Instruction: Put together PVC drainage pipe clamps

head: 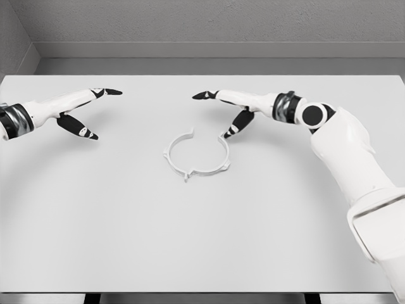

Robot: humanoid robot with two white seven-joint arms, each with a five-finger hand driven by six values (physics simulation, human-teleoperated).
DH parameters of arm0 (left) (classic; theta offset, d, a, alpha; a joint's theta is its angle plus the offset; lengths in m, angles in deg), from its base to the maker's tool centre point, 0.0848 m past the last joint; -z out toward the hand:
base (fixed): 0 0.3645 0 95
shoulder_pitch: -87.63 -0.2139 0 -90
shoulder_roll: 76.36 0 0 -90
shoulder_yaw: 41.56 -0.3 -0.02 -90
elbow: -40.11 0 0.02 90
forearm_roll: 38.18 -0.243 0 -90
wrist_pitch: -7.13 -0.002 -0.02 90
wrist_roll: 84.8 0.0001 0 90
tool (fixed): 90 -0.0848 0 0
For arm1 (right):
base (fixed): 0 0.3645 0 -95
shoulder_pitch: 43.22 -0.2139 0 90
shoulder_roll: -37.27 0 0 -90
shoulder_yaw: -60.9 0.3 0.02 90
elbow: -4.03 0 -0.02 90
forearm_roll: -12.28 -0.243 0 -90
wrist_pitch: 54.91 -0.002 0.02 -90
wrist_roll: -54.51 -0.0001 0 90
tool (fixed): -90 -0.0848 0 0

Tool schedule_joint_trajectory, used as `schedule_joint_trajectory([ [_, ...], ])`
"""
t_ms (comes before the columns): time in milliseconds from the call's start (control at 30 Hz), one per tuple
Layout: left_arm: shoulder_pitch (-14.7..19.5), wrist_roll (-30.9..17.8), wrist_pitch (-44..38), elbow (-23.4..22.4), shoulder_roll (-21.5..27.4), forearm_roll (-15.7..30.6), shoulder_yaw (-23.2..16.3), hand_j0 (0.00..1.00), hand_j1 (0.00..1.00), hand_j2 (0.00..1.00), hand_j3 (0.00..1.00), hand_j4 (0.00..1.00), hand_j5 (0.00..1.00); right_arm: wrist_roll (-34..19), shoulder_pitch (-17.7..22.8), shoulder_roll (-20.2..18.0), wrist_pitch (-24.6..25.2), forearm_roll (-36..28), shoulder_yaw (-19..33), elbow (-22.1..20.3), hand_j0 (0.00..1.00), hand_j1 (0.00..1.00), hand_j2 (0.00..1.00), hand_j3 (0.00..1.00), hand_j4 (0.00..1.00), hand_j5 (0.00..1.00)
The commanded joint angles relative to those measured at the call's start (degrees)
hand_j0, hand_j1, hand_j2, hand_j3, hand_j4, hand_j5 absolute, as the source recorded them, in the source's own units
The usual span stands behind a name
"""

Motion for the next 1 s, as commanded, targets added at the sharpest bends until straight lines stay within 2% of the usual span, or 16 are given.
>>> schedule_joint_trajectory([
  [0,0.00,0.03,-0.13,0.02,0.01,0.43,0.09,1.00,1.00,1.00,1.00,1.00,1.00,0.02,0.00,0.43,0.14,-0.43,0.19,-0.05,1.00,1.00,1.00,1.00,1.00,1.00],
  [367,0.00,0.03,-0.13,0.02,0.10,0.43,0.17,1.00,1.00,1.00,1.00,1.00,1.00,0.02,0.00,1.31,0.14,-0.34,0.01,-0.22,1.00,1.00,1.00,1.00,1.00,1.00],
  [767,-0.09,0.03,-0.13,0.02,0.19,0.52,0.61,1.00,1.00,1.00,1.00,1.00,1.00,0.02,0.00,1.92,0.14,-0.61,0.19,-2.51,1.00,1.00,1.00,1.00,1.00,1.00],
  [800,-0.09,0.03,-0.13,0.02,0.19,0.52,0.61,1.00,1.00,1.00,1.00,1.00,1.00,0.02,-0.09,1.48,0.14,-0.70,0.54,-2.51,1.00,1.00,1.00,1.00,1.00,1.00],
  [900,-0.09,0.03,-0.13,0.02,0.19,0.52,0.61,1.00,1.00,1.00,1.00,1.00,1.00,0.02,0.44,0.52,0.14,-0.70,5.90,-1.89,1.00,1.00,1.00,1.00,1.00,1.00],
  [967,-0.09,0.03,-0.13,0.02,0.19,0.43,0.61,1.00,1.00,1.00,1.00,1.00,1.00,0.02,0.79,-0.10,0.14,-0.78,6.25,-1.37,1.00,1.00,1.00,1.00,1.00,1.00],
])
